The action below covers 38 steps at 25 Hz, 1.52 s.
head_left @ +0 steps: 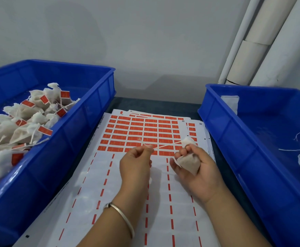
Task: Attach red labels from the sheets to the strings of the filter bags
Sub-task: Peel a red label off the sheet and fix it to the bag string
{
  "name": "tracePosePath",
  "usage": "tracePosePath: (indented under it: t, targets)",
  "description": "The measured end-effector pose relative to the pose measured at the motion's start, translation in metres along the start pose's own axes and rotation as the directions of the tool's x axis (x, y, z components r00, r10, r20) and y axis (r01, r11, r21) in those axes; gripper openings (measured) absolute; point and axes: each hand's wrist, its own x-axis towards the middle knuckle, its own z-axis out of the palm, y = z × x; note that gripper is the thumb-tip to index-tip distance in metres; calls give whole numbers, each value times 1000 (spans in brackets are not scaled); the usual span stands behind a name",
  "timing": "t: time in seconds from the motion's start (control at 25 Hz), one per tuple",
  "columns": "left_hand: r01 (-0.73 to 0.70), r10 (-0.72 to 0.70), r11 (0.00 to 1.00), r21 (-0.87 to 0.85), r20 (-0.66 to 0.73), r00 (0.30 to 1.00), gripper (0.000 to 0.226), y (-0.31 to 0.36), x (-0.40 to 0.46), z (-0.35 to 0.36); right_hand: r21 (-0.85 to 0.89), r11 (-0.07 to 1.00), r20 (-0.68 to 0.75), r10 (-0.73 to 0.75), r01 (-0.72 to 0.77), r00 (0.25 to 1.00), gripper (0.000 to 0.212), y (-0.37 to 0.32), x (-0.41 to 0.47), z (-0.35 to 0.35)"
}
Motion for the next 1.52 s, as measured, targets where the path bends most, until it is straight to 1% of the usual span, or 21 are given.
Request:
tracePosePath:
  t: [0.08,0.16,0.2,0.28,0.36,0.4,0.44,0.52,0.56,0.64,0.68,0.72,0.76,0.88,0.92,0.96,1.04,1.12,1.24,1.4,1.52]
  targets:
    - [-20,19,999,45,15,1000,13,-2,-3,2,100,995,31,-24,21,999,23,0,2,-1]
    - [-54,49,994,94,58,997,16,-2,-5,2,188,981,59,-49,37,997,35,-1,2,-2]
    - [-93,81,987,131,94,992,16,-3,-6,3,187,981,56,-65,54,996,41,-2,1,-2]
    - [-227,189,954,198,194,963,17,-3,-9,3,45,995,51,-86,84,995,42,-3,0,-3]
    - [-411,332,876,251,303,893,16,-3,-13,2,-230,966,25,-114,117,993,32,-2,-1,-4]
    - [-494,394,828,267,351,850,15,-3,-15,1,-389,910,-5,-155,141,988,26,0,-2,-3]
    - [-552,438,790,267,384,813,17,-3,-16,0,-539,827,-25,-205,159,978,22,3,-3,-1]
    - [-611,487,754,240,420,766,22,-2,-18,-1,-760,627,-24,-291,172,956,17,9,-6,2]
    - [-632,504,739,233,432,748,23,-2,-18,-1,-820,545,4,-305,178,952,17,12,-8,5]
    - [-666,531,705,242,442,723,21,-2,-17,-1,-882,424,82,-290,205,954,8,16,-10,9]
    - [-678,540,693,245,447,713,20,-2,-17,-1,-908,357,126,-265,218,956,18,17,-11,9]
    - [-685,545,687,242,453,706,20,-2,-16,-1,-923,314,151,-235,222,960,26,18,-11,9]
    - [-684,543,693,229,458,704,20,-2,-16,0,-927,299,173,-199,227,965,32,19,-12,9]
    - [-631,499,753,188,463,733,19,0,-15,-1,-907,343,233,-77,245,969,56,21,-15,15]
    - [-616,485,765,191,459,745,22,1,-14,-1,-897,362,255,-50,256,966,59,21,-15,15]
    - [-602,474,774,197,451,756,24,1,-13,-1,-887,374,272,-45,269,961,57,22,-16,16]
    - [-588,469,780,214,423,776,24,2,-11,-1,-876,379,298,-64,299,952,43,24,-16,13]
    - [-601,480,760,249,409,776,19,1,-10,0,-877,363,306,-81,314,948,32,26,-15,9]
    - [-597,475,759,257,408,780,16,-3,-11,2,-871,345,338,-99,351,936,26,26,-14,7]
    - [-465,387,873,143,374,842,16,-6,-11,3,-838,338,403,-145,428,904,27,29,-15,6]
    - [-319,286,946,55,316,905,20,-6,-6,3,-849,296,397,-188,437,898,24,28,-11,3]
